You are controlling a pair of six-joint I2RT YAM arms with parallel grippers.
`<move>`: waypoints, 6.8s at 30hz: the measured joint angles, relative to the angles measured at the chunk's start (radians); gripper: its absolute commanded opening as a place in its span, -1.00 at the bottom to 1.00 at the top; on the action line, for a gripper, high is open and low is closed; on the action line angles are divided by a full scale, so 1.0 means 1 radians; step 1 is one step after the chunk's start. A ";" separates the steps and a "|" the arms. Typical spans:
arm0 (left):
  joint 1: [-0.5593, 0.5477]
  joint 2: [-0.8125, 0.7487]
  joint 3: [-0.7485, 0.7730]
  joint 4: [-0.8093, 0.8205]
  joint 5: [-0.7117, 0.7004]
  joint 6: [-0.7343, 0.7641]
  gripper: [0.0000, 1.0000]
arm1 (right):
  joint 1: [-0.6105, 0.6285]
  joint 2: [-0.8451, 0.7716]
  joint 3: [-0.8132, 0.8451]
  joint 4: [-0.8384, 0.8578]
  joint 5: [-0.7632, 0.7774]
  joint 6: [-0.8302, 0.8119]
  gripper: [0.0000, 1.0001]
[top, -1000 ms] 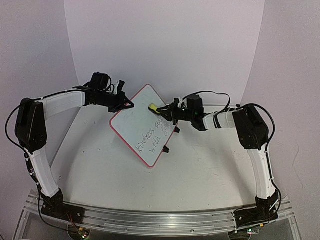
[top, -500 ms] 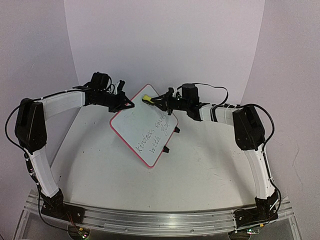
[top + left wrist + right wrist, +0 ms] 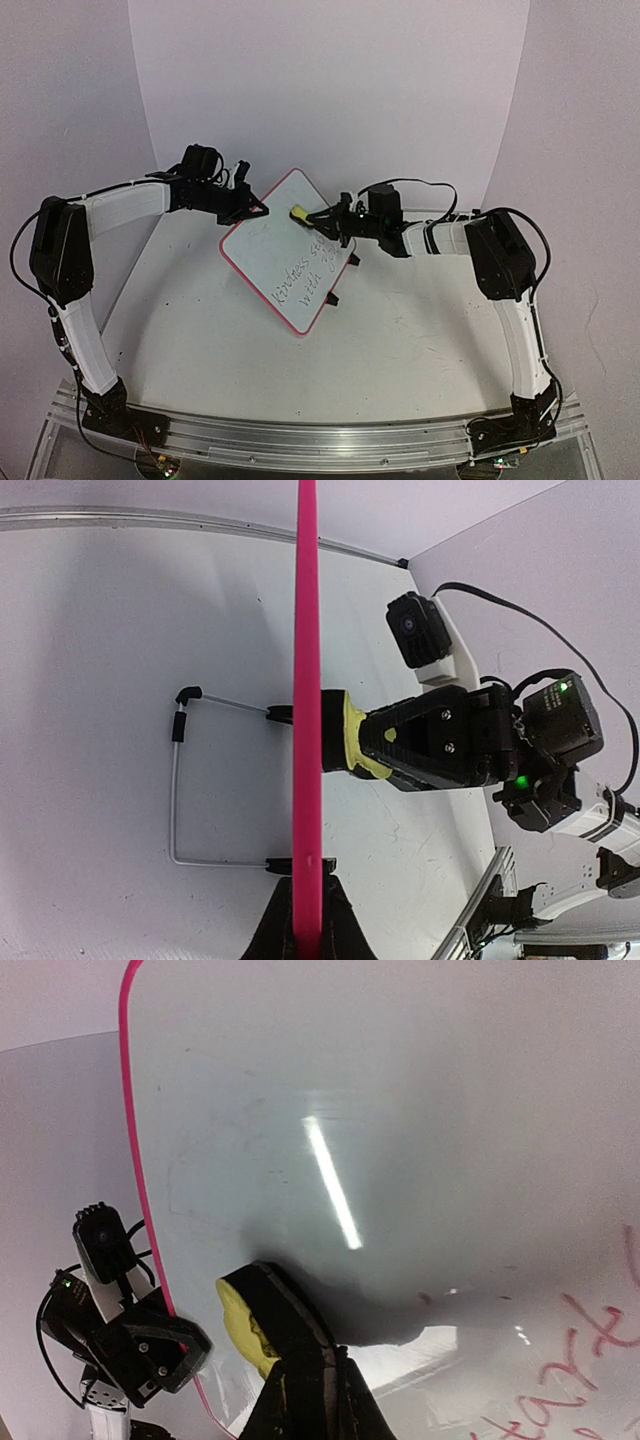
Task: Erase the whiteboard
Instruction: Erase the whiteboard at the center of the board.
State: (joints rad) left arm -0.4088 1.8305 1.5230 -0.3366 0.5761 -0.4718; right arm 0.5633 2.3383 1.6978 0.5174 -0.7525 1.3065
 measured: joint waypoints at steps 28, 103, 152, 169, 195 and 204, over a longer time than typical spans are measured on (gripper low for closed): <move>-0.005 -0.002 0.000 0.004 -0.003 0.002 -1.00 | -0.064 -0.015 -0.016 -0.035 -0.013 0.008 -1.00; -0.043 -0.031 -0.009 0.007 -0.012 0.072 -1.00 | 0.181 -0.334 -0.023 -0.939 0.249 -1.150 -1.00; -0.046 -0.032 -0.031 0.065 0.023 0.105 -1.00 | 0.234 -0.300 -0.160 -0.735 0.301 -1.598 -1.00; -0.042 -0.032 -0.032 0.054 0.036 0.128 -1.00 | 0.326 -0.294 -0.155 -0.705 0.258 -1.601 -1.00; -0.041 -0.033 -0.038 0.068 0.031 0.128 -1.00 | 0.237 -0.274 -0.138 -0.676 0.283 -1.545 -1.00; -0.041 -0.034 -0.039 0.066 0.033 0.129 -1.00 | 0.281 -0.295 -0.176 -0.646 0.271 -1.608 -1.00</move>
State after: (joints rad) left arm -0.4500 1.7965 1.4841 -0.2703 0.6090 -0.3431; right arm 0.8440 2.0429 1.5216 -0.1284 -0.4816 -0.3017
